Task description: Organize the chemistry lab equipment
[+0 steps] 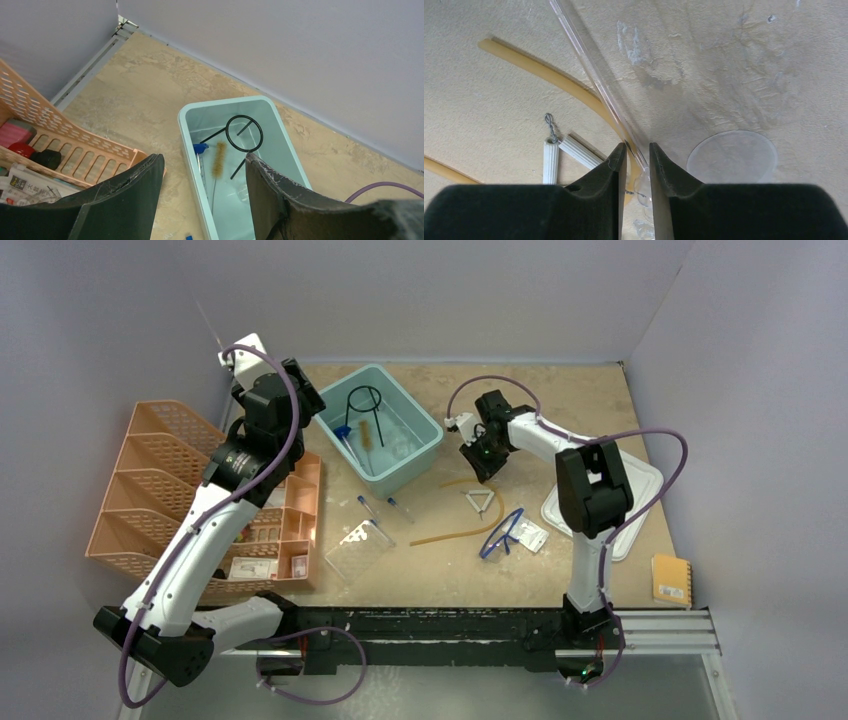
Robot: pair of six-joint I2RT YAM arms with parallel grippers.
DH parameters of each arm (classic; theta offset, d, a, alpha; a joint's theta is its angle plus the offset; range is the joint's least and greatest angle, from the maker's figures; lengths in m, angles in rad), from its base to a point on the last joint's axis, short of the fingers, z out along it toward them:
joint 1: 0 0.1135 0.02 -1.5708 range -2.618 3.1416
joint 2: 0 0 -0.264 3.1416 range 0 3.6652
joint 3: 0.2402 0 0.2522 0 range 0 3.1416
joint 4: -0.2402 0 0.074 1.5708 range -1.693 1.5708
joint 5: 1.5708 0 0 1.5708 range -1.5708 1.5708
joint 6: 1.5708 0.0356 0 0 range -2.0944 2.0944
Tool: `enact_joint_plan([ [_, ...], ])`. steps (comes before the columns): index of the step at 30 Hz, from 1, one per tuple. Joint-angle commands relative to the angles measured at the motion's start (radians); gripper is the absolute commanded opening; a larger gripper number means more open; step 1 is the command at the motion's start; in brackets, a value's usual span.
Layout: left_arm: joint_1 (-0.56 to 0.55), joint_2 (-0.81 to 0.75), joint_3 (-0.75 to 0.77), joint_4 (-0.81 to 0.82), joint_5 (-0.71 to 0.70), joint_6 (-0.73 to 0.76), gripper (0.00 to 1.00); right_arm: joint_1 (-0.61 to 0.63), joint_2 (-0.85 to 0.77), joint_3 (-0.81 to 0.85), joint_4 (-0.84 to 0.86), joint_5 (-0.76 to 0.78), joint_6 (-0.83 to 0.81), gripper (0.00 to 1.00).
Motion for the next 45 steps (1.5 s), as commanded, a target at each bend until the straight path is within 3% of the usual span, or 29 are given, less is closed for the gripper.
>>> enact_joint_plan([
  [1, 0.005, -0.019, -0.002, 0.026, -0.016, 0.0, 0.6, -0.001, 0.01, 0.051, -0.011, 0.002, 0.024, 0.25],
  [15, 0.005, -0.018, -0.006, 0.025, -0.015, -0.003, 0.6, -0.001, 0.057, 0.092, 0.01, 0.037, 0.074, 0.25],
  [22, 0.005, -0.016, -0.006, 0.024, -0.015, -0.003, 0.6, -0.001, 0.068, 0.118, -0.01, 0.017, 0.073, 0.09],
  [26, 0.005, -0.016, -0.006, 0.024, -0.015, -0.003, 0.6, -0.001, 0.028, 0.116, -0.023, -0.001, 0.063, 0.05],
  [38, 0.005, -0.009, -0.012, 0.028, 0.03, -0.03, 0.6, -0.007, -0.125, 0.108, -0.026, -0.01, 0.073, 0.04],
  [45, 0.005, -0.009, -0.03, 0.049, 0.157, -0.065, 0.62, -0.01, -0.243, 0.11, 0.004, -0.024, 0.12, 0.03],
])
